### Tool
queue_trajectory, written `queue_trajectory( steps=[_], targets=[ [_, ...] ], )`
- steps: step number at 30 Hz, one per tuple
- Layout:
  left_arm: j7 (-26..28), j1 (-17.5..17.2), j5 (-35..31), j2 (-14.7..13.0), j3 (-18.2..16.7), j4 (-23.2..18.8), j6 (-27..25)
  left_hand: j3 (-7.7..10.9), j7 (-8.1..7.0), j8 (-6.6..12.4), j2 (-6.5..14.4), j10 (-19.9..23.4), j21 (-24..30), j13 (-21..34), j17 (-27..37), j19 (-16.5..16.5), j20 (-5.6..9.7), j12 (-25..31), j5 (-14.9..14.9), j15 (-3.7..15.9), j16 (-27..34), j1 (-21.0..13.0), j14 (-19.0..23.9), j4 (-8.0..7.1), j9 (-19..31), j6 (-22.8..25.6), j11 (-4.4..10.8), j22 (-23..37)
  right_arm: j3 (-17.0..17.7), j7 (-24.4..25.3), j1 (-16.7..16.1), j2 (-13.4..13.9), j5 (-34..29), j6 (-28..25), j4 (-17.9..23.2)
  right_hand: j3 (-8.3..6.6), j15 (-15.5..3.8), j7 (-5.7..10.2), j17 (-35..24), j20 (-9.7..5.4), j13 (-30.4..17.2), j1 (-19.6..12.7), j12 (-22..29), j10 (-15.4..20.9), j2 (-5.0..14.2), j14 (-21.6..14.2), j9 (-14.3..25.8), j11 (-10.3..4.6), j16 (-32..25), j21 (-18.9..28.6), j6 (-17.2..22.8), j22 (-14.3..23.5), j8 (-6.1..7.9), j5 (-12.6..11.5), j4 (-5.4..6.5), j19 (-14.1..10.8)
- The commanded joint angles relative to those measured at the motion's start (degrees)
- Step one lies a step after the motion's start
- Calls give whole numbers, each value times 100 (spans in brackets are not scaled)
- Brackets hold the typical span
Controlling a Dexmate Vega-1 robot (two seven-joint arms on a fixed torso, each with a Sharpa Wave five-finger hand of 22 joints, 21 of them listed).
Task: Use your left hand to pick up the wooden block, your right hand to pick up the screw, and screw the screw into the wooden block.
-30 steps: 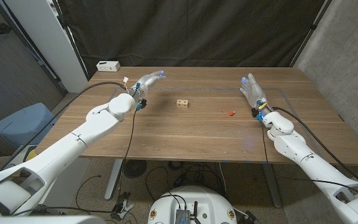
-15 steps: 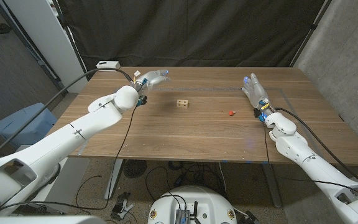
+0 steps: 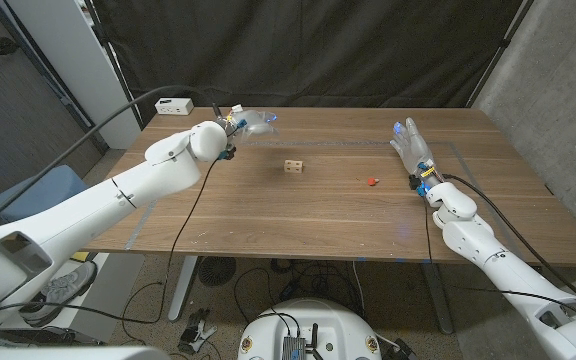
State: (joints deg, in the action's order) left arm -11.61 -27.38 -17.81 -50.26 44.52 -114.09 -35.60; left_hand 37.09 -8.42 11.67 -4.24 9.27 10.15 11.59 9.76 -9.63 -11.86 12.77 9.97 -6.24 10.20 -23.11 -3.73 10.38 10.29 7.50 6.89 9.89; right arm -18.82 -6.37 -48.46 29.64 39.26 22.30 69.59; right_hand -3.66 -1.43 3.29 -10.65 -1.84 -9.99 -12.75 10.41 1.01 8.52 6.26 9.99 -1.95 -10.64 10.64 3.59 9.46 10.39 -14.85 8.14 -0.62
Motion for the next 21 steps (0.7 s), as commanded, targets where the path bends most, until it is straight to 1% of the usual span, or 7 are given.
queue_trajectory(
  steps=[1, 8, 9, 16, 18, 19, 21],
  targets=[
    [-1397, 799, -1066, 2, 572, -46, -143, -55, -4, 39, -72, 67, 21, 27, 10, -142, -40, 40, -13, 1, 46, -68, 56, -2, 17, 41, 8, 17, 26, 28, -31, -45, 24, 74, -53, 9, -2, 26, -16, -146, -31, -2, 23, -1, -36, 72, 14, 13, -26, 4, 18, 14, 32, -35, -18, 56],
    [-1836, 991, -1727, 150, 716, 31, -21, -127, -18, 50, -212, 163, 34, 60, 17, -183, -38, 90, -16, 99, 98, -176, 208, -9, 19, 62, 66, 17, 32, -36, 10, -75, 33, 146, -197, 5, -2, 35, -15, -142, -32, 1, 27, 6, -38, 76, 14, 11, -28, 4, 27, 15, 35, -40, -23, 60],
    [-1902, 1010, -1797, 178, 722, 53, -4, -137, -7, 41, -230, 160, 37, 71, 20, -191, -39, 94, -11, 108, 97, -212, 216, -13, 20, 35, 19, 17, 35, -33, 12, -73, 30, 151, -206, 4, -2, 34, -15, -141, -32, 2, 25, 1, -39, 76, 15, 15, -28, 3, 28, 15, 35, -41, -24, 62],
    [-2437, 1191, -2190, 365, 769, 248, 223, -125, 73, 8, -213, 122, 27, 96, 26, -251, -41, 90, 24, 102, 89, -340, 219, -20, 21, -55, 10, 15, 70, -29, 17, -111, 46, 247, -302, -10, 19, 43, -11, -134, -32, -8, 30, 12, -33, 73, 15, -10, -30, 7, 37, 15, 37, -45, -37, 54],
    [-2630, 1277, -2367, 462, 831, 341, 233, -116, 82, 23, -200, 145, 24, 105, 28, -278, -41, 103, 36, 103, 84, -397, 210, -21, 21, -20, 47, 14, 84, -68, 27, -145, 73, 309, -369, -15, 15, 45, -10, -135, -32, -14, 33, 19, -30, 74, 16, -4, -30, 8, 40, 14, 38, -46, -43, 52],
    [-2665, 1289, -2385, 485, 819, 379, 296, -109, 75, 30, -194, 197, 23, 114, 28, -298, -41, 127, 43, 91, 82, -452, 210, -20, 21, -5, 123, 13, 84, -68, 26, -145, 72, 311, -372, -17, 21, 40, -9, -130, -32, -15, 34, 22, -31, 71, 16, 0, -31, 9, 46, 14, 40, -46, -45, 49],
    [-2813, 1344, -2455, 570, 823, 465, 327, -103, 98, 61, -195, 264, 25, 128, 28, -321, -40, 158, 47, 53, 84, -540, 221, -17, 21, 71, 153, 11, 80, -83, 30, -143, 76, 304, -383, -16, 25, 39, -8, -121, -32, -15, 35, 24, -38, 71, 16, 3, -31, 13, 45, 14, 39, -46, -49, 40]
  ],
)
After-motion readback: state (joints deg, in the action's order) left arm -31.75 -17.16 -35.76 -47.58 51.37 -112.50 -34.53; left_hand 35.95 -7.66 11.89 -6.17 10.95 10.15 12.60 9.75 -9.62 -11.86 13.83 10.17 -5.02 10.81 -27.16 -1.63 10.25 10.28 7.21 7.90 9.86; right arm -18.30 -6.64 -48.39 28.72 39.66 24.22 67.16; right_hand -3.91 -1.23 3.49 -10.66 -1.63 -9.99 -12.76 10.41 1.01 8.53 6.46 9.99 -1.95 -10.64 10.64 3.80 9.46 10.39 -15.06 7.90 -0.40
